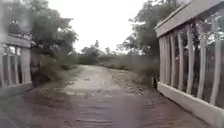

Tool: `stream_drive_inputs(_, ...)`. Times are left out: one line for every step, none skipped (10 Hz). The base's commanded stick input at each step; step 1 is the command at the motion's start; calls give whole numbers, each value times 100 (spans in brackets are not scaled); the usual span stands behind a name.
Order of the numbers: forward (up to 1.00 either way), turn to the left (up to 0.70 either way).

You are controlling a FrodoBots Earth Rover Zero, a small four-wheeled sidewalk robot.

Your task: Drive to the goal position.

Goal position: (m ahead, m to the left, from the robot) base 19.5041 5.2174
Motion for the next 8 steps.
stream_drive_inputs(70, 0)
stream_drive_inputs(70, 0)
stream_drive_inputs(70, 0)
stream_drive_inputs(70, 0)
stream_drive_inputs(70, 0)
stream_drive_inputs(70, 0)
stream_drive_inputs(70, 0)
stream_drive_inputs(70, 0)
